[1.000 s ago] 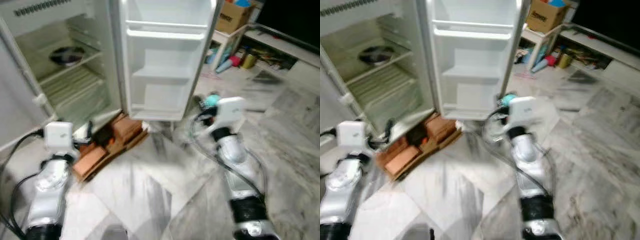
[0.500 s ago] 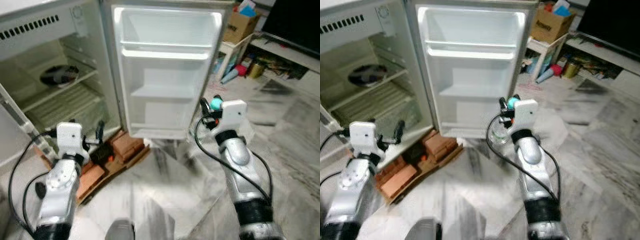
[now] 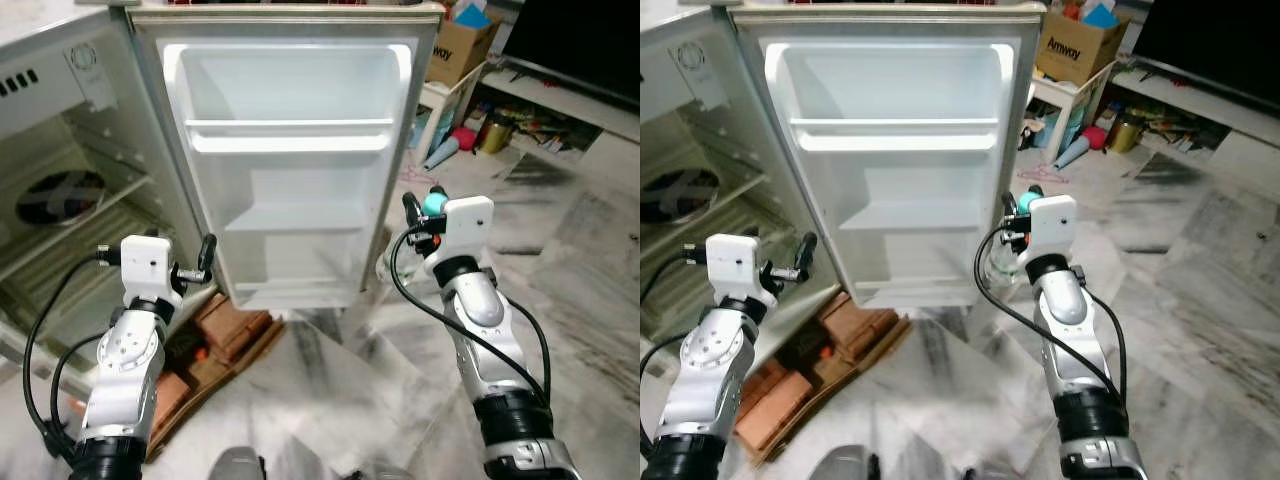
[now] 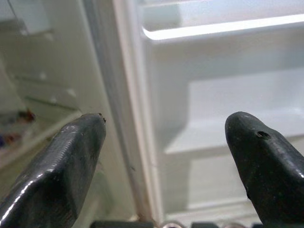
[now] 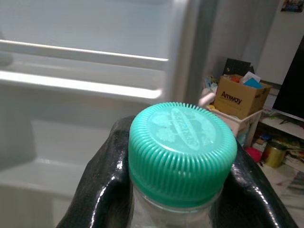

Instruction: Restocking fridge

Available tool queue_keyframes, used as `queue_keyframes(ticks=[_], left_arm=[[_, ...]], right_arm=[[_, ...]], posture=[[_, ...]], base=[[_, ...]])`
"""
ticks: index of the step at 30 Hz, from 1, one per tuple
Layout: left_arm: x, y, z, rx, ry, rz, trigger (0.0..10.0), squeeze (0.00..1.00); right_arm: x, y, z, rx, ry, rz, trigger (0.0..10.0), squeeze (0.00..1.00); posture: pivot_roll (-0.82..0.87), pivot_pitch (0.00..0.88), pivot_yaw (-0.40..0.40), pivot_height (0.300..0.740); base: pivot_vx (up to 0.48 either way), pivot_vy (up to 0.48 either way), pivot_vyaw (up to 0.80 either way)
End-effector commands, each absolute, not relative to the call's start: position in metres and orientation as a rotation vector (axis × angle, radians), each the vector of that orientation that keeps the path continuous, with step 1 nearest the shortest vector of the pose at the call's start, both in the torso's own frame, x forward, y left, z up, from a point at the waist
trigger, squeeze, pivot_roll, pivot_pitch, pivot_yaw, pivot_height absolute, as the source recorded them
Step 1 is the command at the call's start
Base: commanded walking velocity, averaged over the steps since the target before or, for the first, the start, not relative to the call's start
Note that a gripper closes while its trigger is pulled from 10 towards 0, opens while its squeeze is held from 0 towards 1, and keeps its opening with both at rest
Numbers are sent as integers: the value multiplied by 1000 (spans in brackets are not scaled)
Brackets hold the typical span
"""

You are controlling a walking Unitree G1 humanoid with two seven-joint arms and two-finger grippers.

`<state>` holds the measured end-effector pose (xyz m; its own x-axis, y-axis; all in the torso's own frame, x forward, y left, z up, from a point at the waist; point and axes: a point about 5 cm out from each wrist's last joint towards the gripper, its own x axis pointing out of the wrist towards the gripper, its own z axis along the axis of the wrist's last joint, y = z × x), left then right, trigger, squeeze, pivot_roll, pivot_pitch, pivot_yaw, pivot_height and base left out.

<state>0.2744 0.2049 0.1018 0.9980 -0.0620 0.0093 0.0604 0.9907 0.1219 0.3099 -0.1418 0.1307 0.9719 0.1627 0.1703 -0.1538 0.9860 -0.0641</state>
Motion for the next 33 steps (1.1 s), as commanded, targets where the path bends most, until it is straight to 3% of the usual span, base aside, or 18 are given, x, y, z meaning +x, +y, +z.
queue_keyframes(ticks=[1, 7, 21, 33], left_arm=[[269, 210, 94, 129, 33, -57, 10000, 0], [274, 197, 96, 140, 37, -133, 10000, 0], [267, 193, 94, 77, 46, -126, 10000, 0], [266, 189, 95, 64, 48, -143, 10000, 0]], right_arm=[[308, -134, 130, -45, -187, 168, 10000, 0], [299, -140, 120, -27, -169, 102, 10000, 0], [299, -137, 113, -45, -142, 143, 10000, 0], [304, -144, 116, -81, -153, 133, 10000, 0]], posture=[[102, 74, -11, 740], [85, 68, 23, 740], [93, 69, -29, 740], [80, 81, -34, 740]], base=[[0, 0, 0], [0, 0, 0], [0, 0, 0], [297, 43, 0]])
